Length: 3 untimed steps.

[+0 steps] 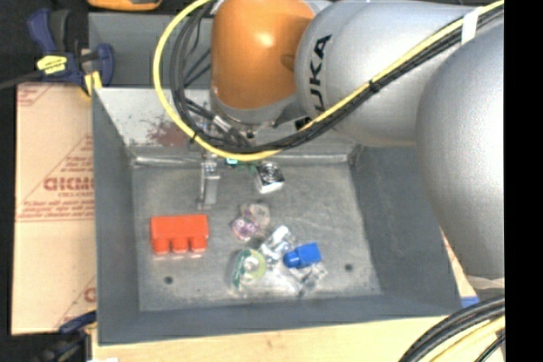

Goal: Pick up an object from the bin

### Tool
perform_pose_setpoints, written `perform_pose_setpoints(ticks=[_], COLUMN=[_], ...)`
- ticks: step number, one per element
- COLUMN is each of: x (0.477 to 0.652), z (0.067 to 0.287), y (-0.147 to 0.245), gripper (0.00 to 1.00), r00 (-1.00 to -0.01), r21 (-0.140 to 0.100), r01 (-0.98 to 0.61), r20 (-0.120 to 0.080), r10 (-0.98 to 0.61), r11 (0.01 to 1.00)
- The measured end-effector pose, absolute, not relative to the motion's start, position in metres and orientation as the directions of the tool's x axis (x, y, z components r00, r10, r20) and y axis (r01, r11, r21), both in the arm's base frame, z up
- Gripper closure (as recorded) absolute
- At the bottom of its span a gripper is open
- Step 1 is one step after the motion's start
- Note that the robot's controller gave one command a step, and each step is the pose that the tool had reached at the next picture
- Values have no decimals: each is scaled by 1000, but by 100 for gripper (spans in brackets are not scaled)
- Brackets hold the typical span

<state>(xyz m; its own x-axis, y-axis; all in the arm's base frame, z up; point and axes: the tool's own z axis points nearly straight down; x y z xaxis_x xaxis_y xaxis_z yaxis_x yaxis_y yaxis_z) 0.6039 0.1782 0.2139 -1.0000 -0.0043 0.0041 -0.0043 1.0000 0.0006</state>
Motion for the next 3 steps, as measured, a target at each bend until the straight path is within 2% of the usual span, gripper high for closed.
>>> perform_pose_setpoints(ticks=[1,2,3], x=[563,566,569], z=[138,68,75], y=[177,189,189], gripper=[0,0,100], r00=[-994,-969,-969], r21=[-2,1,7], r01=[108,246,249], r20=[6,3,-7], r10=[108,246,249], r11=[994,969,969])
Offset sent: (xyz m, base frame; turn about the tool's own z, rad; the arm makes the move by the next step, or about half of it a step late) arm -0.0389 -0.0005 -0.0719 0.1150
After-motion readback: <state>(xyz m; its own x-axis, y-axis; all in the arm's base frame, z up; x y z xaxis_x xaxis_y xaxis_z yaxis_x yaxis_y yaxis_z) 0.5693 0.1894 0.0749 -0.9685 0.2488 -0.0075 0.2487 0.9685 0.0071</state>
